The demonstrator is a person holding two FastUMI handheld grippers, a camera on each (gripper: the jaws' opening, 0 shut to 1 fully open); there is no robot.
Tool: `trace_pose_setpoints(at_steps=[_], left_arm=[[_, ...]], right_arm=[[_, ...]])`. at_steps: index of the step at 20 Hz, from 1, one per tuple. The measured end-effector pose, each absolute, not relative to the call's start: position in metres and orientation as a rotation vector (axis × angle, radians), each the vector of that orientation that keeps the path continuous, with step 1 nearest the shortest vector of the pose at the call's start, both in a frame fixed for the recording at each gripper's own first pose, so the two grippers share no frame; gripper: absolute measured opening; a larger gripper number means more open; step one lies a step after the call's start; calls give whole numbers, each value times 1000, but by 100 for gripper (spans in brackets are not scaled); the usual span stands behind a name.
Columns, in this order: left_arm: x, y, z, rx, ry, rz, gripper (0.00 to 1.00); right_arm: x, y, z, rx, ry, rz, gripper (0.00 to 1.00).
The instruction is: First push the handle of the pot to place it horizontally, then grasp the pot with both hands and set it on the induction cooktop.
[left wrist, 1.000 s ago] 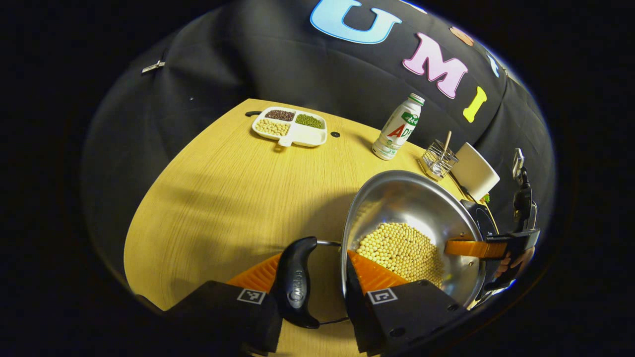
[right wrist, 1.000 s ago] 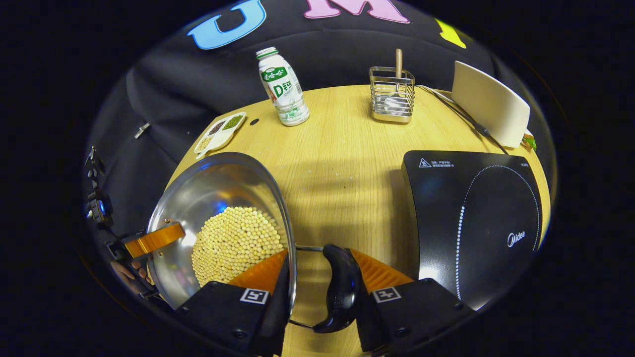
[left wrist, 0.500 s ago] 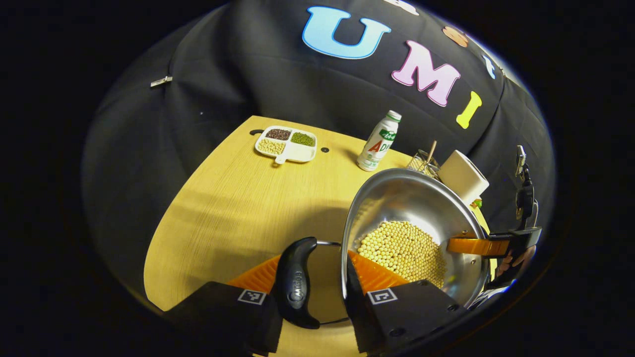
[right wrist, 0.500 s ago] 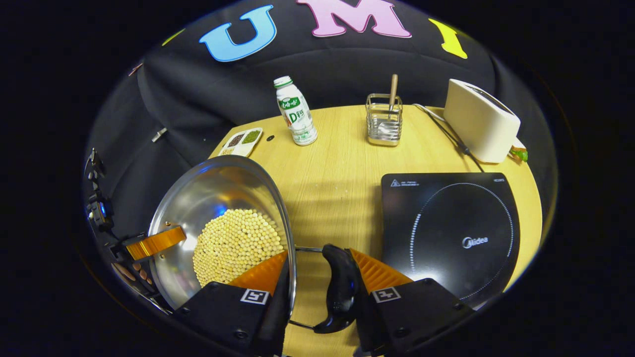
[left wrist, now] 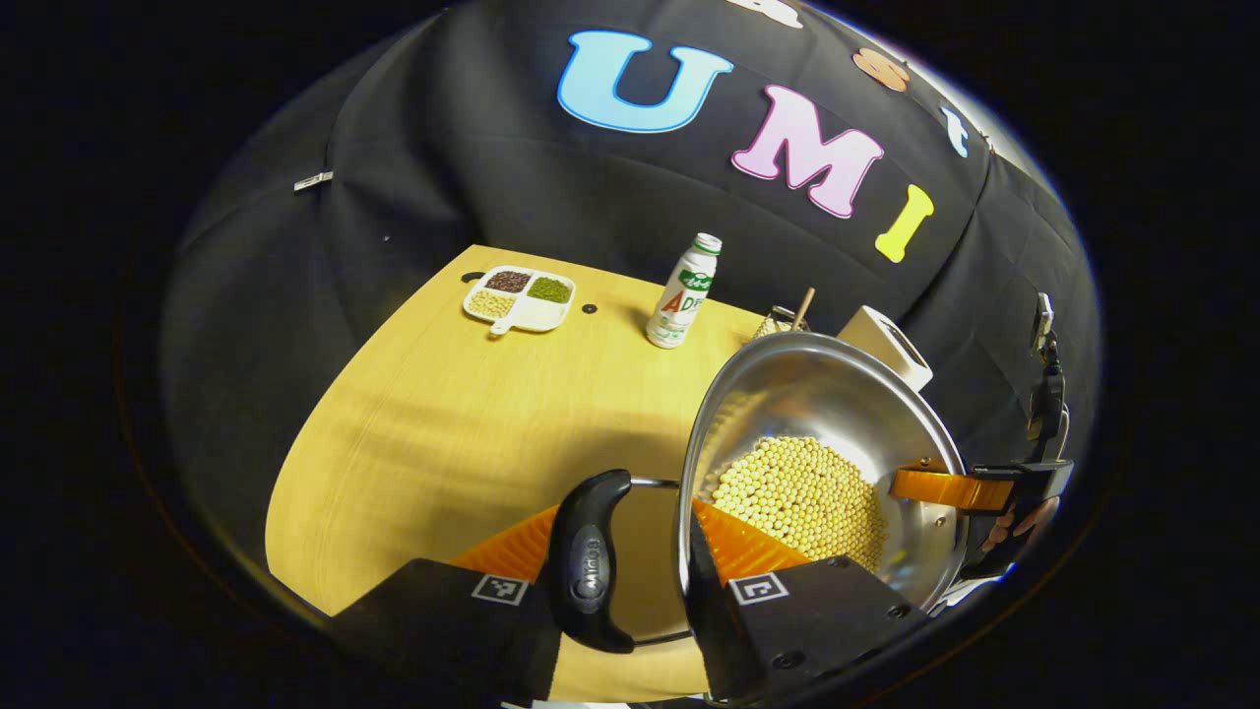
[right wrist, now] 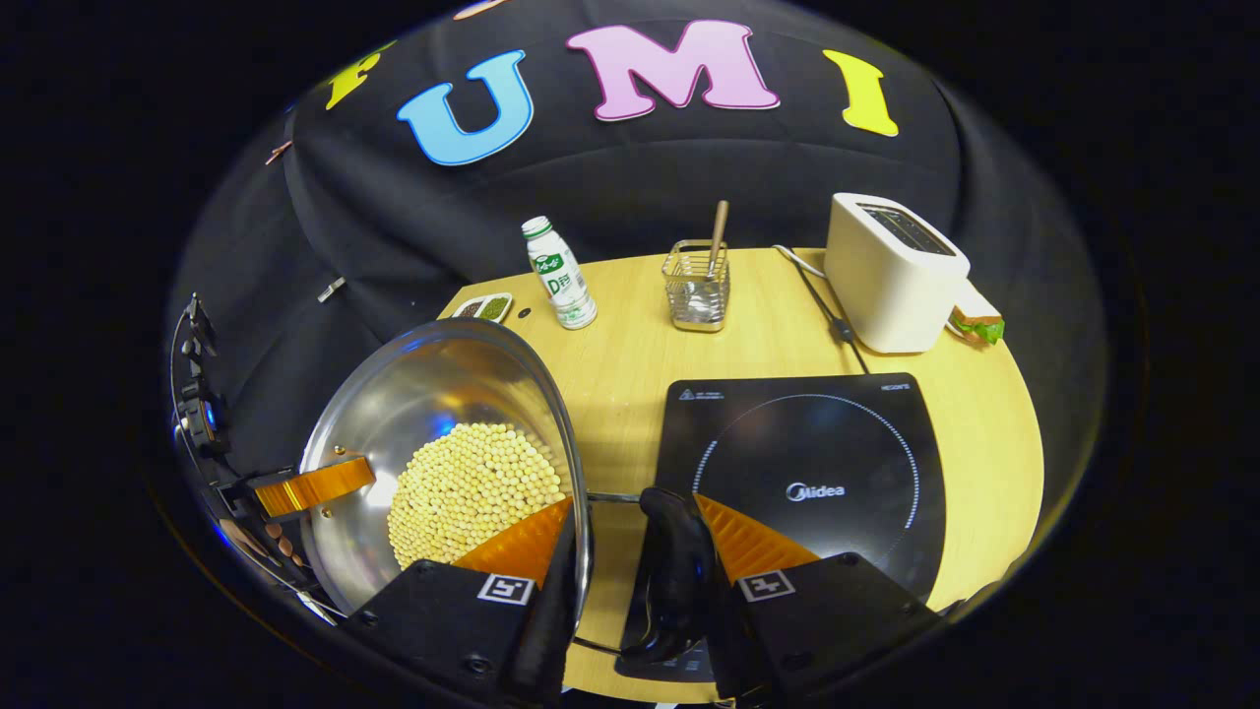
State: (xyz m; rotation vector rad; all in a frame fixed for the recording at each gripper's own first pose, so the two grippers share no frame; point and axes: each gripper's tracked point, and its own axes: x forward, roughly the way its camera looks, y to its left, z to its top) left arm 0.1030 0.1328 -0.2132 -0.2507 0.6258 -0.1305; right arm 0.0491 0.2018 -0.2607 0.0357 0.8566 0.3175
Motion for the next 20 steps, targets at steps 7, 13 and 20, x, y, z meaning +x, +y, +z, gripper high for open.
trace_pose_setpoints(at_steps=[7, 13, 20], left_arm=[[118, 69, -203, -229, 616, -160, 59], [134, 19, -205, -215, 624, -187, 59], [150, -34, -219, -218, 638, -194, 59]], right_arm=[[66, 140, -248, 57, 844, 288, 60], [82, 92, -248, 75, 843, 264, 60], [102, 39, -259, 84, 857, 242, 60]])
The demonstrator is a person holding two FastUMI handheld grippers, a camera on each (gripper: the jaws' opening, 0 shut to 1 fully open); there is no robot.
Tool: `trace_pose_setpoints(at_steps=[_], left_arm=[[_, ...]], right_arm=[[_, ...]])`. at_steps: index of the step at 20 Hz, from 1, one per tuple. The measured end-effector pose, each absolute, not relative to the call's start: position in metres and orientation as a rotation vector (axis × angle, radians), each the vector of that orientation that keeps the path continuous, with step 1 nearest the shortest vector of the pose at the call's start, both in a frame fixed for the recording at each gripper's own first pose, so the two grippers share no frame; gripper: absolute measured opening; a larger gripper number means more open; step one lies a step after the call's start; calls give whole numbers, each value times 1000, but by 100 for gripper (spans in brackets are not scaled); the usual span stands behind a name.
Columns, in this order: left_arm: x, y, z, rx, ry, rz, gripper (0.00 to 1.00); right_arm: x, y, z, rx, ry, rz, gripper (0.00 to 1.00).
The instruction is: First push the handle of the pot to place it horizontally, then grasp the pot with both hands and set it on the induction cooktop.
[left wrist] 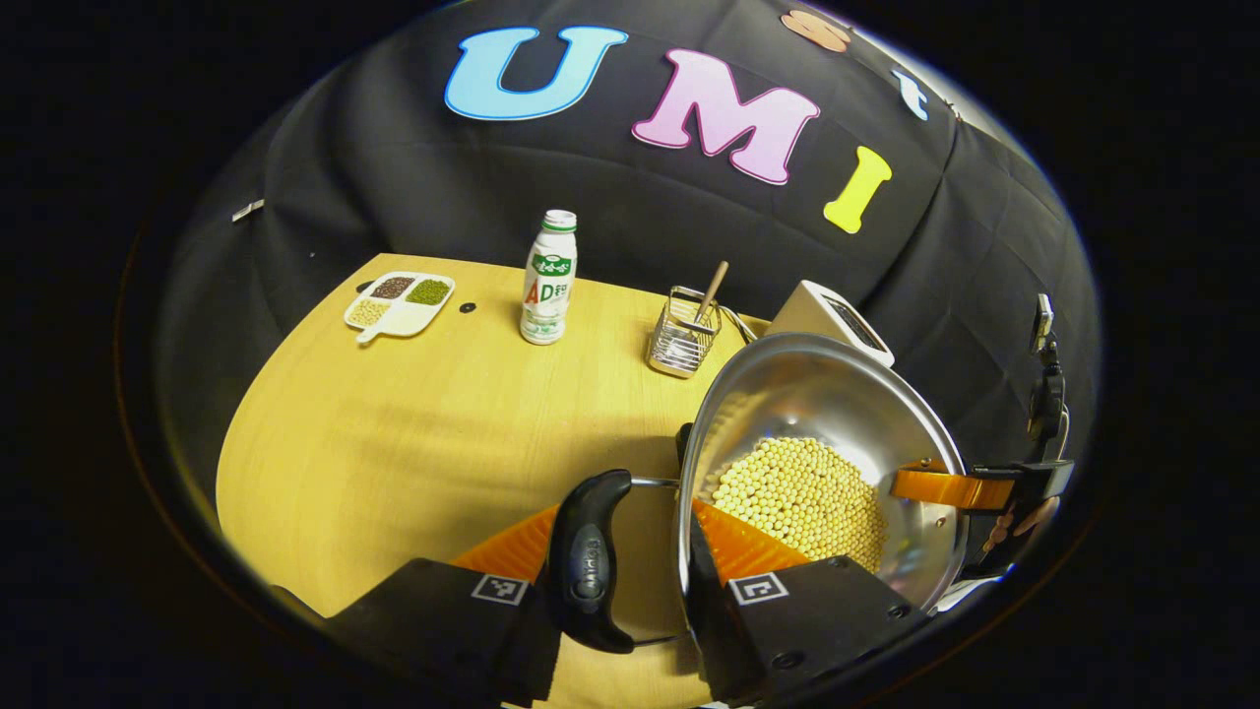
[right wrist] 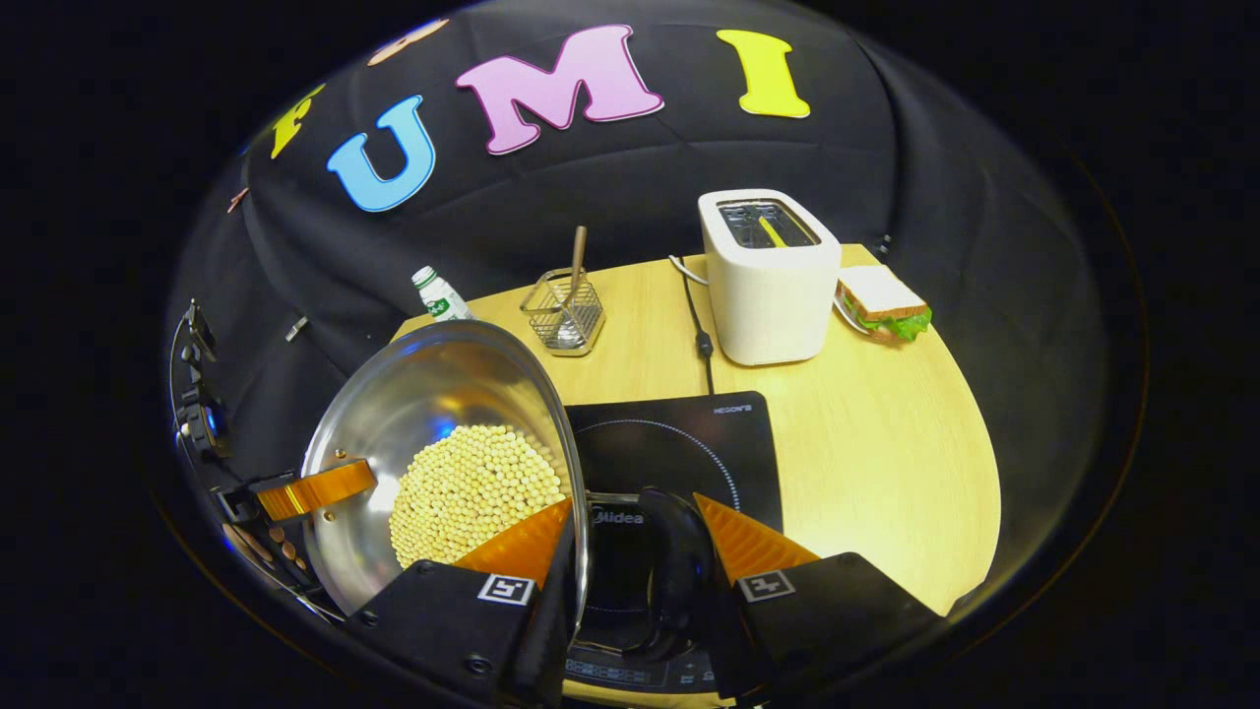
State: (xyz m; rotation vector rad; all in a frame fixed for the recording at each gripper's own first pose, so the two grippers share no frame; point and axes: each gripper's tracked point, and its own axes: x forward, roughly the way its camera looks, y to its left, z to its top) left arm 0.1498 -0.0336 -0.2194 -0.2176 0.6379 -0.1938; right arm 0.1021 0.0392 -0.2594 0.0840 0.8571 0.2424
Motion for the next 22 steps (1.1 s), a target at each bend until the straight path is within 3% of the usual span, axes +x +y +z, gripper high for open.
trace_pose_setpoints(at_steps=[3, 4, 6, 19, 20, 22], left_arm=[[158, -53, -230, -226, 640, -191, 59], [160, -58, -233, -227, 645, -190, 59], [163, -68, -239, -227, 652, -191, 59], [199, -106, -268, -216, 692, -207, 59], [200, -107, -270, -216, 696, -207, 59], [202, -109, -274, -217, 699, -205, 59]], right_arm=[[113, 21, -268, 83, 859, 237, 60], [116, 15, -271, 84, 860, 234, 55], [121, 5, -277, 91, 868, 225, 60], [150, -32, -311, 113, 903, 172, 60], [151, -34, -314, 112, 907, 171, 55], [154, -36, -320, 112, 914, 172, 60]])
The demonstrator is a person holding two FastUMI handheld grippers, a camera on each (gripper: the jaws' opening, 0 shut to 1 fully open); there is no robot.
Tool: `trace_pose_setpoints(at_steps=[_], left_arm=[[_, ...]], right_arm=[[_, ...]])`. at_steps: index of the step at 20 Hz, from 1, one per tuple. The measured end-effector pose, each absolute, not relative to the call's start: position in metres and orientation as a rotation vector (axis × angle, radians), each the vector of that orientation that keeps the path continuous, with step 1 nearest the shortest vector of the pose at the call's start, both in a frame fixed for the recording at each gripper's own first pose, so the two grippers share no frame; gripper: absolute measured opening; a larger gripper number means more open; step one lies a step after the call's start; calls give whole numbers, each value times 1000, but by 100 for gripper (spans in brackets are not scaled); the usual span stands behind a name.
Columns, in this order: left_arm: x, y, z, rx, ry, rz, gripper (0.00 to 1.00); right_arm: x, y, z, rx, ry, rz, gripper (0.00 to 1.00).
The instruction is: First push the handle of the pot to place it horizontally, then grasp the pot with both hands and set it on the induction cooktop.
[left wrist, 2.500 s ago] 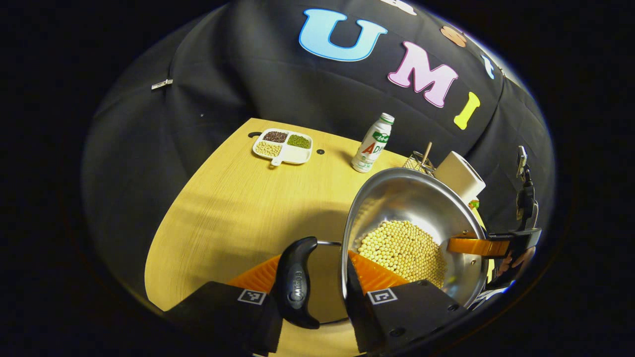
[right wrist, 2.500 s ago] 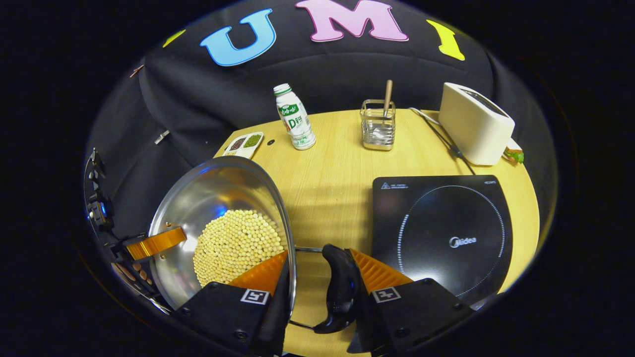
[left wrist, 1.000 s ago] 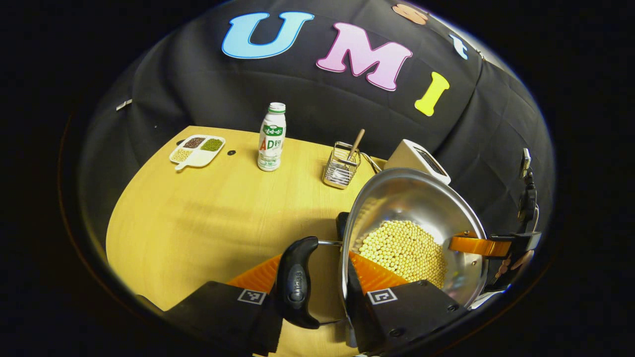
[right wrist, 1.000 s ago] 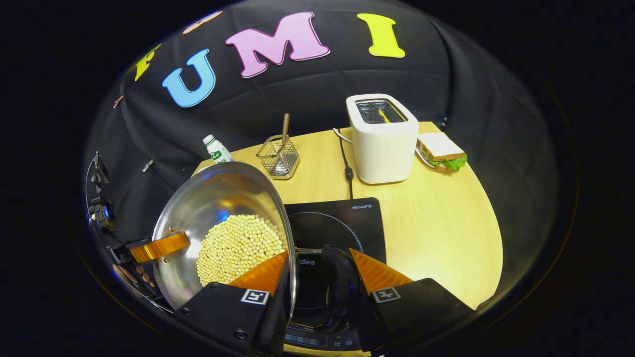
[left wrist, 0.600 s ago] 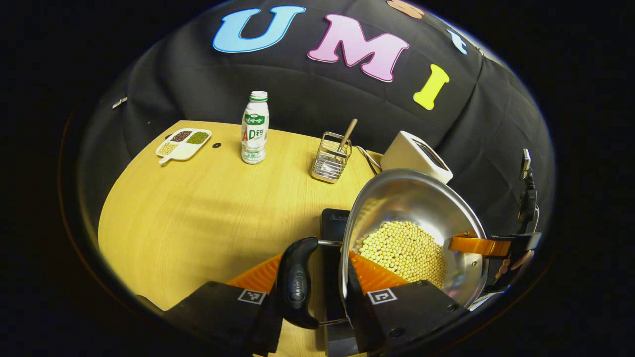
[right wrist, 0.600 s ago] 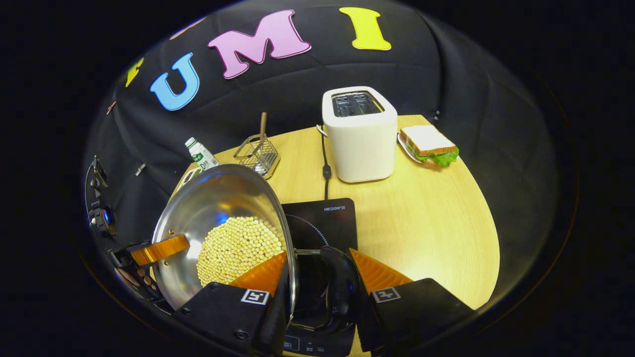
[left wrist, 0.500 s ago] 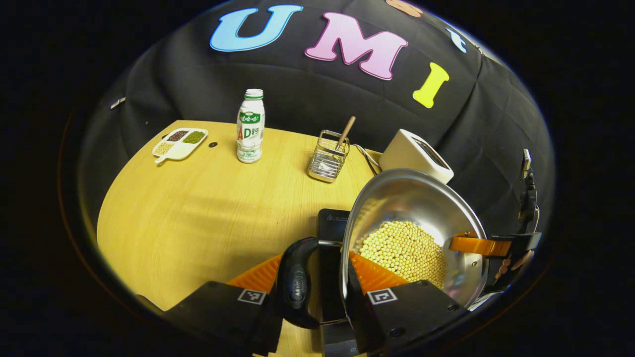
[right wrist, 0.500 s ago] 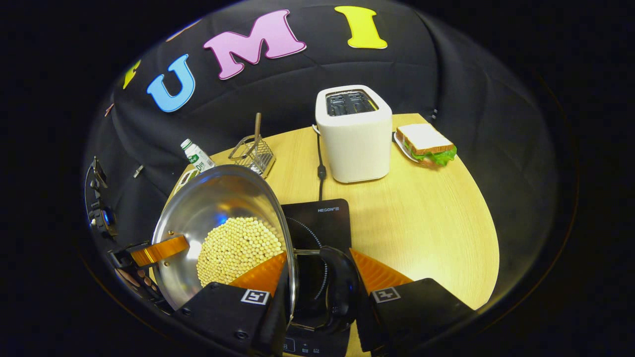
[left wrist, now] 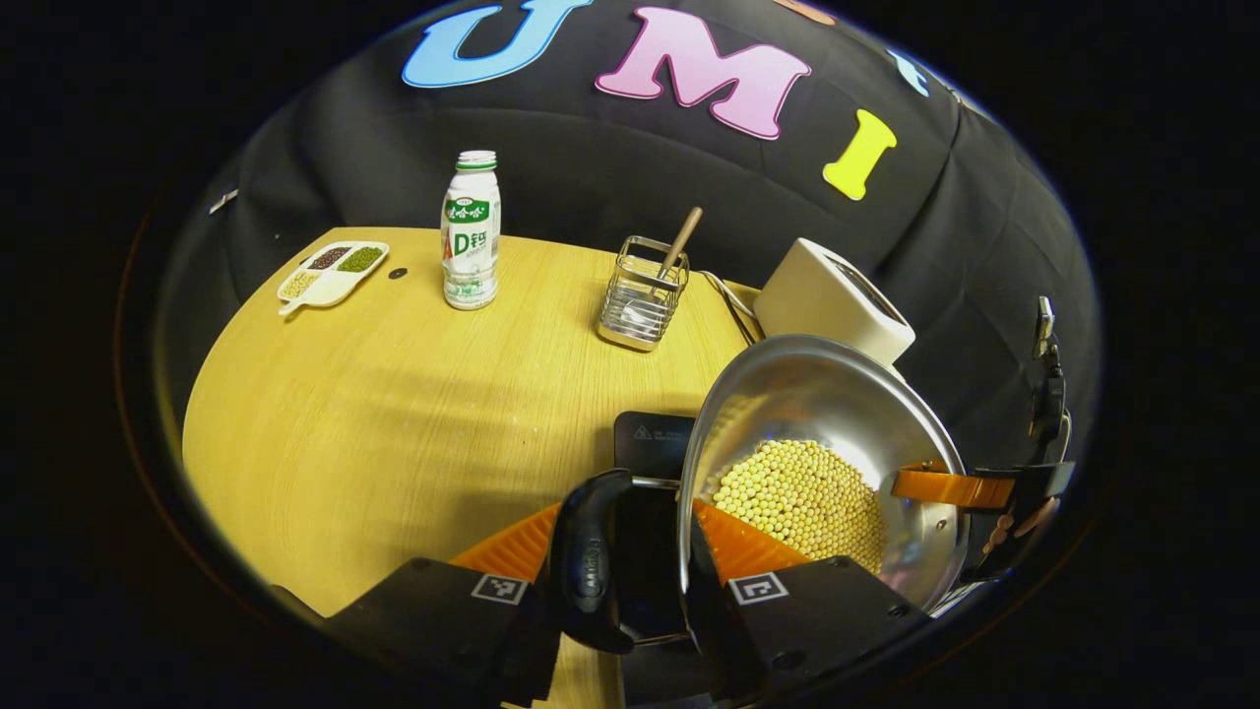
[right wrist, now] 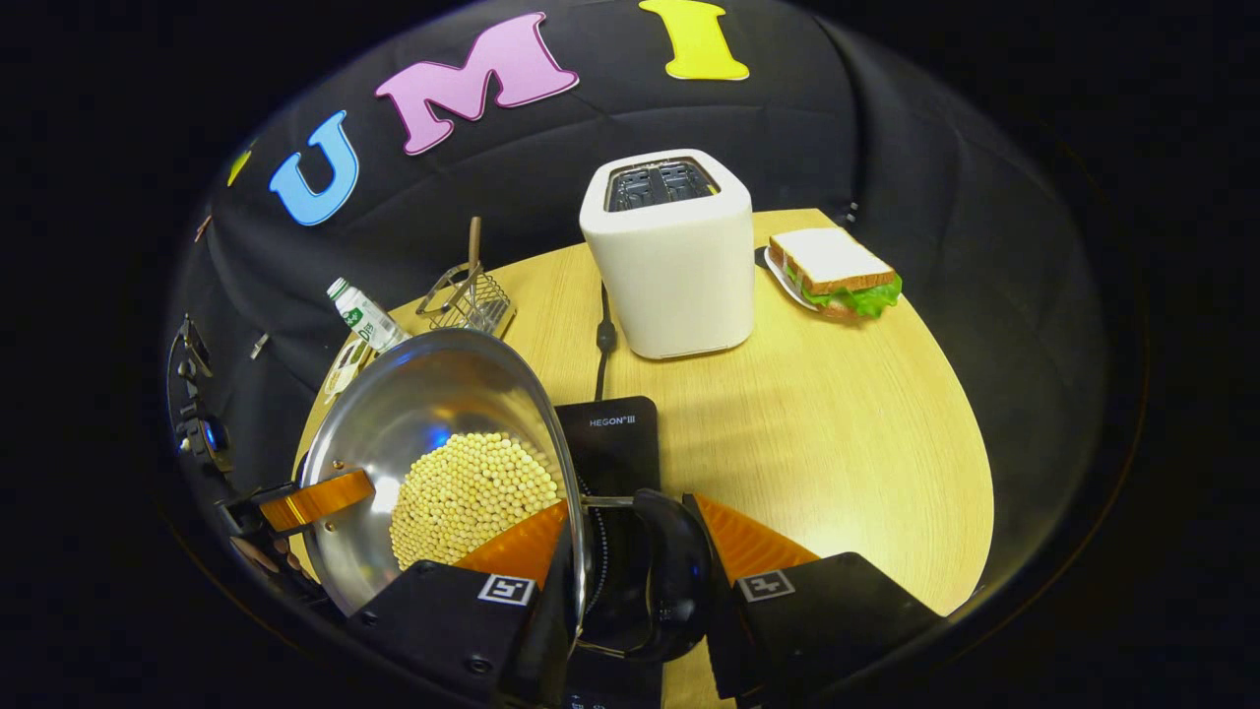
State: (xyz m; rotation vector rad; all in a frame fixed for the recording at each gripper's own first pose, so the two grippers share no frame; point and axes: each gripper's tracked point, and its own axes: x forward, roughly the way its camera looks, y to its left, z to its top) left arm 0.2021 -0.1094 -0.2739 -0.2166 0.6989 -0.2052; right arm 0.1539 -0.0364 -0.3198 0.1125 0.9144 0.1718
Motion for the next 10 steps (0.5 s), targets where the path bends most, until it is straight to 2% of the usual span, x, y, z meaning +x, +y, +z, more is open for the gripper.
trace_pose_setpoints(at_steps=[10], left_arm=[[206, -112, -284, -212, 692, -194, 60]], right_arm=[[156, -41, -333, 111, 922, 180, 61]])
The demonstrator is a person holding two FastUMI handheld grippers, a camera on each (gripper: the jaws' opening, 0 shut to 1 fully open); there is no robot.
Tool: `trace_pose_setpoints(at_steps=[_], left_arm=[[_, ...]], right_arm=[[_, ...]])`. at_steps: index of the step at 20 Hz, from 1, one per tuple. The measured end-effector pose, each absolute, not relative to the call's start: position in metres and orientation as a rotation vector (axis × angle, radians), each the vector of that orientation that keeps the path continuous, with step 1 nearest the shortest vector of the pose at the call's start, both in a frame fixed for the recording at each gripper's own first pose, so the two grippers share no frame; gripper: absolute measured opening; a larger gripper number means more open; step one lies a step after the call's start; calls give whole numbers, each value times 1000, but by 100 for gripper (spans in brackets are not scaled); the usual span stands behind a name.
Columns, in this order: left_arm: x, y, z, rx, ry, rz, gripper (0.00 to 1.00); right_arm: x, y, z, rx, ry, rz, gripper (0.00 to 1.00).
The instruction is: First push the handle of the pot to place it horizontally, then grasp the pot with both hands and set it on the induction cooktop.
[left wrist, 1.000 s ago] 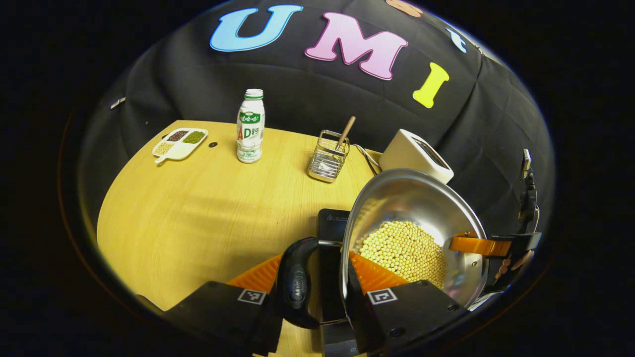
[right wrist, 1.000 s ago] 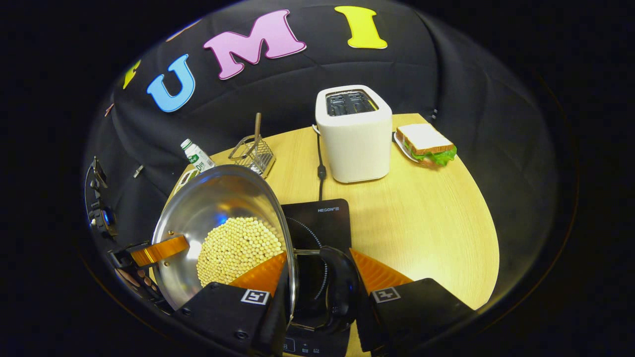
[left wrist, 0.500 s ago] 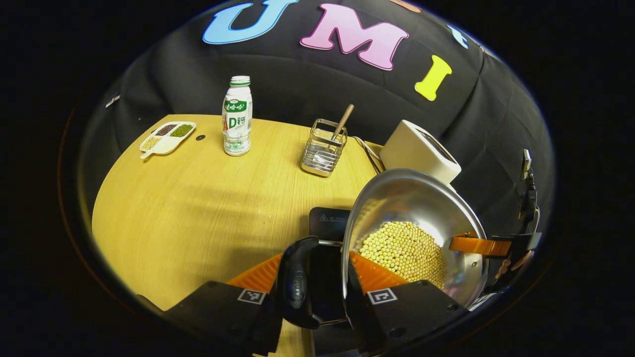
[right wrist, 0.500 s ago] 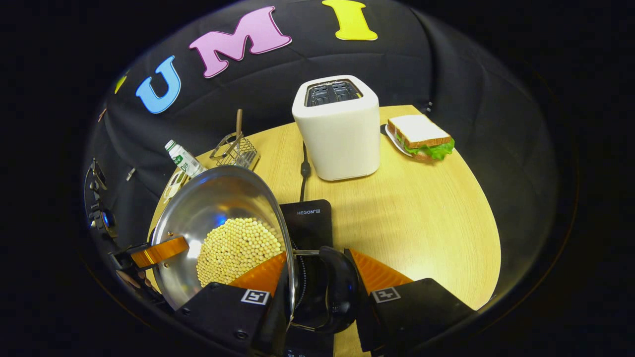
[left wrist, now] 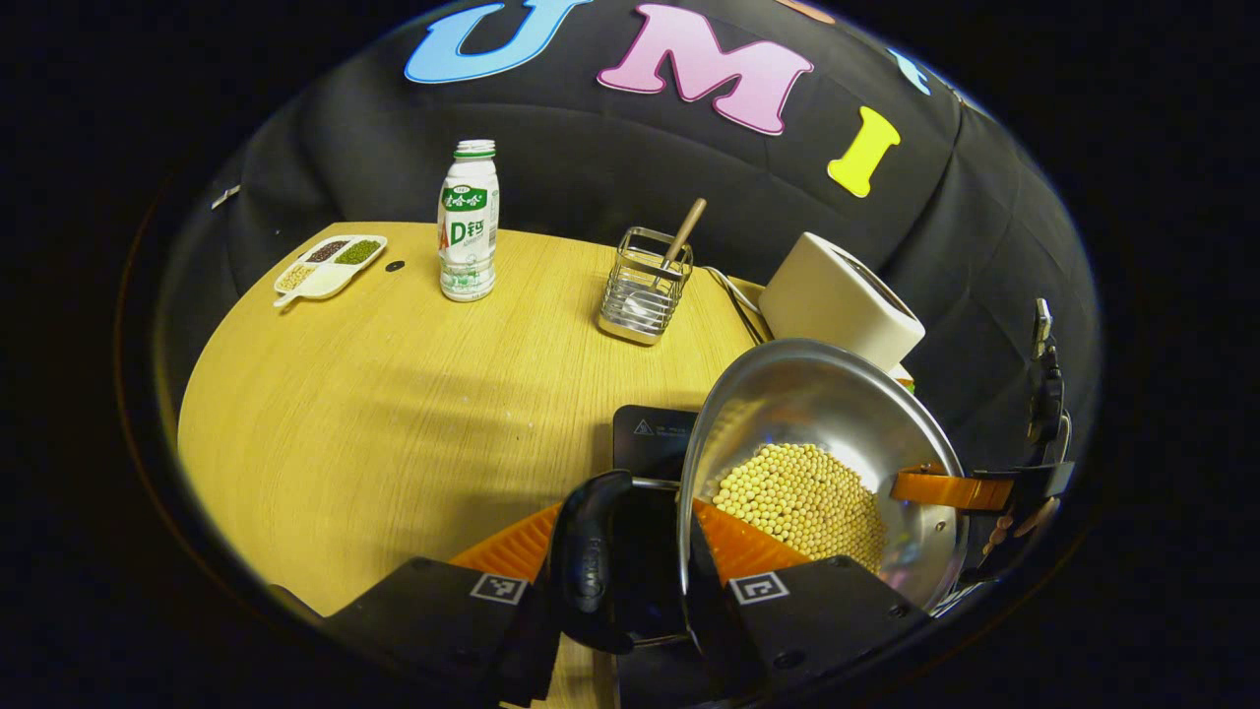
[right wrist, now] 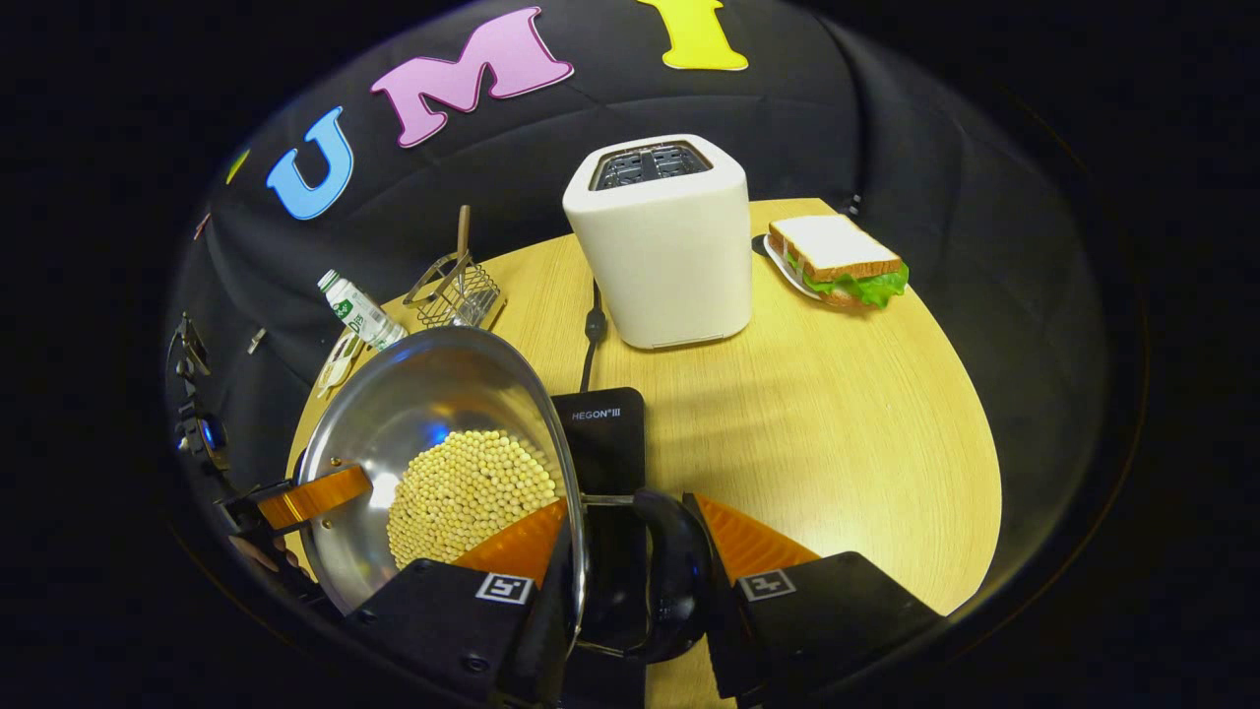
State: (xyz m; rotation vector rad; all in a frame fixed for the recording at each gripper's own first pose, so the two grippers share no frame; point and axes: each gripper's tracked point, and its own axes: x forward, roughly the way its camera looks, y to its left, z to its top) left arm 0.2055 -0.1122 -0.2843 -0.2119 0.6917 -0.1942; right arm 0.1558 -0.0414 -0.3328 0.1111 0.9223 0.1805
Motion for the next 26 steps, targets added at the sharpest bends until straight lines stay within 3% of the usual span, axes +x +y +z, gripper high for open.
trace_pose_setpoints(at_steps=[1, 8, 10, 11, 12, 13, 15, 26], left_arm=[[205, -113, -285, -213, 693, -195, 60], [202, -112, -291, -165, 723, -183, 66], [198, -111, -292, -155, 741, -171, 69], [197, -110, -290, -159, 742, -153, 72], [194, -106, -290, -155, 743, -132, 73], [191, -105, -287, -155, 737, -119, 85], [183, -107, -276, -164, 707, -123, 99], [118, -91, -137, -127, 386, -119, 95]], right_arm=[[158, -40, -334, 103, 915, 185, 58], [158, -43, -334, 53, 892, 185, 67], [156, -48, -334, 39, 892, 175, 75], [153, -48, -332, 46, 891, 175, 88], [152, -47, -330, 55, 883, 172, 92], [148, -50, -322, 57, 870, 165, 99], [144, -53, -313, 52, 840, 155, 99], [101, -61, -181, 19, 511, 70, 99]])
